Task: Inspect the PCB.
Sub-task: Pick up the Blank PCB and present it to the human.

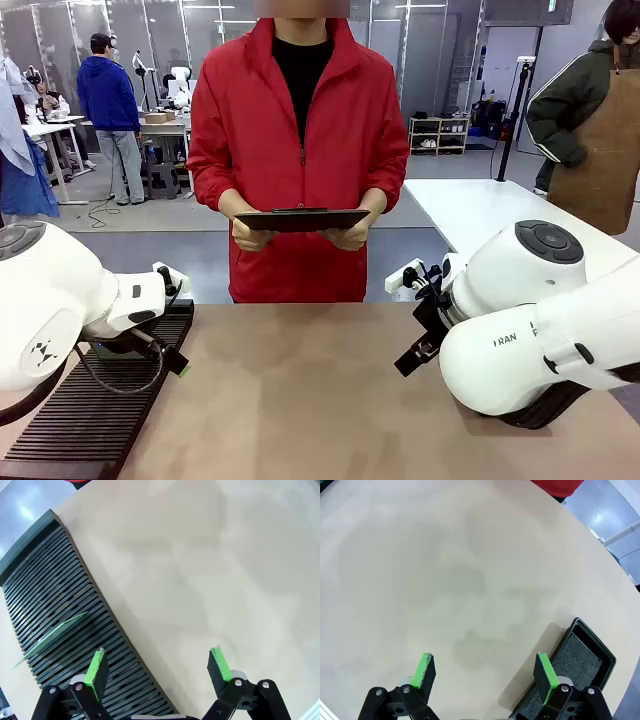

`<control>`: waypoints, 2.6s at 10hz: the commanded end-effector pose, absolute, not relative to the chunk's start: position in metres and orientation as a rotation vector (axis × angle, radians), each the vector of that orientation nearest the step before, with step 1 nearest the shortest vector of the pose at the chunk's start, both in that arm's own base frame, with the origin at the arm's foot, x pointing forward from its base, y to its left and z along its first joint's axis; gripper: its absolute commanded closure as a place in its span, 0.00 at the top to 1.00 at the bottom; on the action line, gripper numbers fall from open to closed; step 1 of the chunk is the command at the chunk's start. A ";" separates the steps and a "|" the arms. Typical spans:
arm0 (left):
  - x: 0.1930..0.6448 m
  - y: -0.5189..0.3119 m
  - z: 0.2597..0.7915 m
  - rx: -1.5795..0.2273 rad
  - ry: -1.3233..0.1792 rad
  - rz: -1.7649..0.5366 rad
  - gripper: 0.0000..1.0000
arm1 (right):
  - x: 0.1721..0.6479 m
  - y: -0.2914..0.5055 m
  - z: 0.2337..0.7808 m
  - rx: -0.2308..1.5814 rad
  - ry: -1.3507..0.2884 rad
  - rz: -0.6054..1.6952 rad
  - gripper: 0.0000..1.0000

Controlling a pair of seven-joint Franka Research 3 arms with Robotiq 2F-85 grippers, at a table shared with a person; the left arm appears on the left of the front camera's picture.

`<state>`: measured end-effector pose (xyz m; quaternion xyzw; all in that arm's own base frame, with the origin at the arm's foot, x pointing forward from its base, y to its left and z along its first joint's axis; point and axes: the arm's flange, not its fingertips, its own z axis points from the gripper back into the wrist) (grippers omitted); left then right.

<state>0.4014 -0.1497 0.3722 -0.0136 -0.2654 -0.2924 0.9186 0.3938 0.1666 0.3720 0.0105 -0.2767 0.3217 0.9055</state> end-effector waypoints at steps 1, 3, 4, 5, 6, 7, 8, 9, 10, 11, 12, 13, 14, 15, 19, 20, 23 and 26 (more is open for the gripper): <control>0.401 -0.150 0.372 -0.028 -0.546 -0.601 1.00 | 0.394 0.167 0.372 0.022 -0.571 0.664 1.00; 0.401 -0.150 0.372 -0.028 -0.546 -0.601 1.00 | 0.394 0.167 0.372 0.022 -0.571 0.664 1.00; 0.401 -0.150 0.372 -0.028 -0.546 -0.601 1.00 | 0.394 0.167 0.372 0.022 -0.571 0.664 1.00; 0.401 -0.150 0.372 -0.028 -0.546 -0.601 1.00 | 0.394 0.167 0.372 0.022 -0.571 0.664 1.00; 0.401 -0.150 0.372 -0.028 -0.546 -0.601 1.00 | 0.394 0.167 0.372 0.022 -0.571 0.664 1.00; 0.401 -0.150 0.372 -0.028 -0.546 -0.601 1.00 | 0.394 0.167 0.372 0.022 -0.571 0.664 1.00; 0.401 -0.150 0.372 -0.028 -0.546 -0.601 1.00 | 0.394 0.167 0.372 0.022 -0.571 0.664 1.00; 0.401 -0.150 0.372 -0.028 -0.546 -0.601 1.00 | 0.394 0.167 0.372 0.022 -0.571 0.664 1.00; 0.401 -0.150 0.372 -0.028 -0.546 -0.601 1.00 | 0.394 0.167 0.372 0.022 -0.571 0.664 1.00; 0.401 -0.150 0.372 -0.028 -0.546 -0.601 1.00 | 0.394 0.167 0.372 0.022 -0.571 0.664 1.00; 0.401 -0.150 0.372 -0.028 -0.546 -0.601 1.00 | 0.394 0.167 0.372 0.022 -0.571 0.664 1.00; 0.401 -0.150 0.372 -0.028 -0.546 -0.602 1.00 | 0.394 0.167 0.372 0.021 -0.572 0.666 1.00; 0.403 -0.144 0.396 0.005 -0.540 -0.604 1.00 | 0.397 0.161 0.391 0.026 -0.554 0.665 1.00; 0.403 -0.140 0.419 -0.026 -0.507 -0.578 1.00 | 0.399 0.154 0.412 0.072 -0.519 0.640 1.00; 0.387 -0.077 0.491 -0.472 -0.435 -0.406 1.00 | 0.396 0.088 0.477 0.499 -0.401 0.476 1.00; 0.377 -0.052 0.498 -0.636 -0.408 -0.357 1.00 | 0.387 0.060 0.482 0.641 -0.392 0.428 1.00; 0.329 0.043 0.490 -1.062 -0.444 -0.166 1.00 | 0.340 -0.042 0.470 1.007 -0.378 0.286 1.00; 0.271 0.116 0.454 -1.207 -0.543 -0.039 1.00 | 0.289 -0.117 0.436 1.115 -0.473 0.141 1.00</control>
